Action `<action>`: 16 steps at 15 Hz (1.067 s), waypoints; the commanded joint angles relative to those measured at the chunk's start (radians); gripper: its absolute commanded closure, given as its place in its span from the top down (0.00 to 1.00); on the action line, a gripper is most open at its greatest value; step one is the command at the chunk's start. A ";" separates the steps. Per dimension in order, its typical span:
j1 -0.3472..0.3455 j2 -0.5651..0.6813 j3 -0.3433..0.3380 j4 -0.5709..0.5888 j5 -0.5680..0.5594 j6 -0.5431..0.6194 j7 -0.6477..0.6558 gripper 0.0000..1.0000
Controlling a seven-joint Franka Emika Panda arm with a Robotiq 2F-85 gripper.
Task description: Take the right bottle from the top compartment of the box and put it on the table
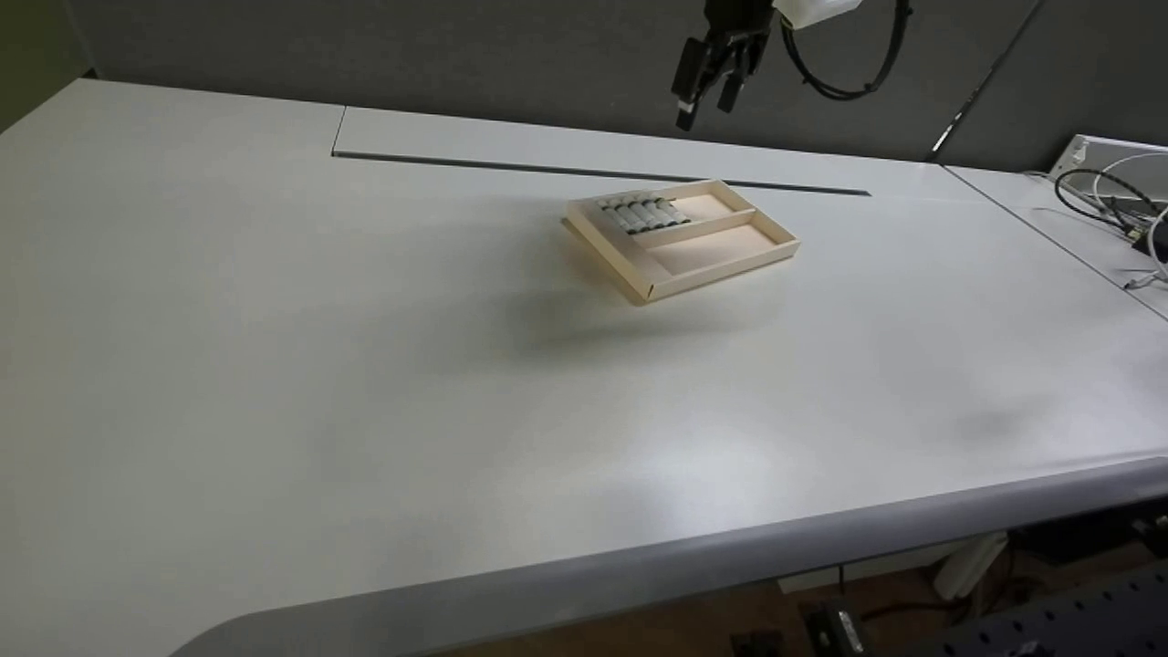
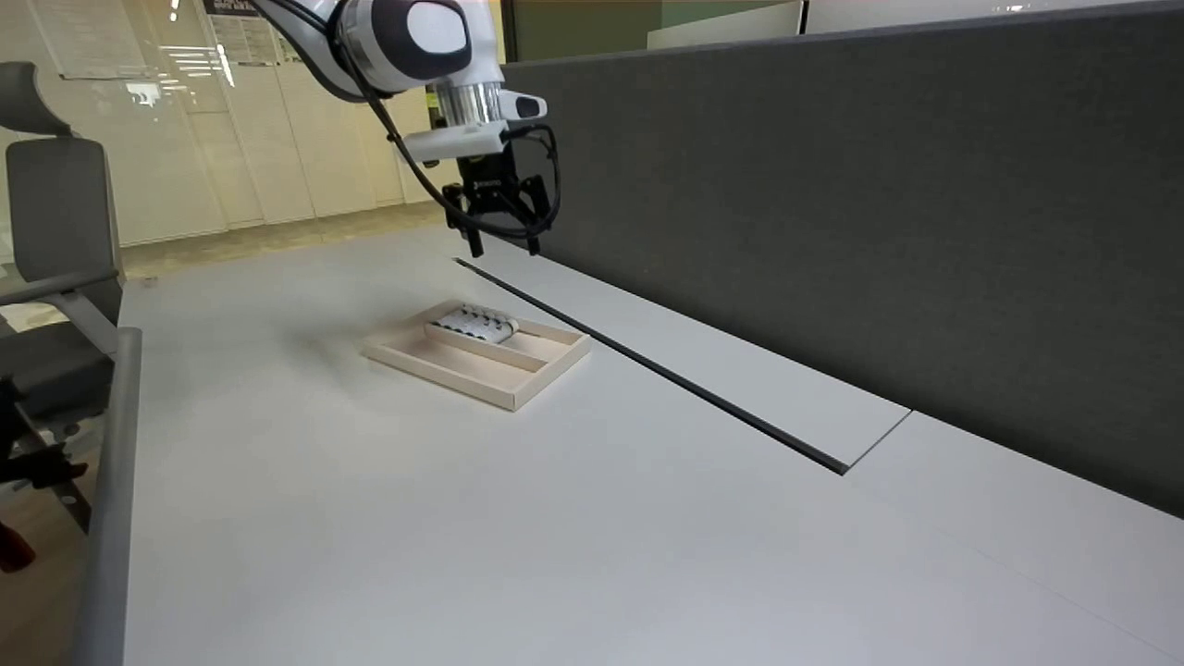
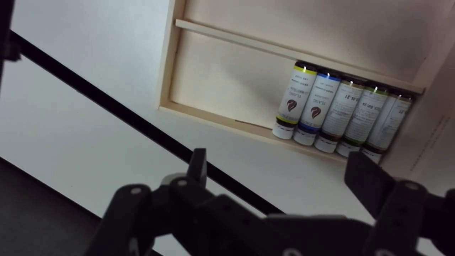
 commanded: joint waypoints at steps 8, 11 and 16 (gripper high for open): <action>-0.015 0.161 -0.003 0.108 -0.011 -0.041 -0.023 1.00; -0.008 0.189 -0.012 0.132 -0.026 -0.032 -0.020 1.00; -0.003 0.224 -0.011 0.168 -0.032 -0.028 -0.020 1.00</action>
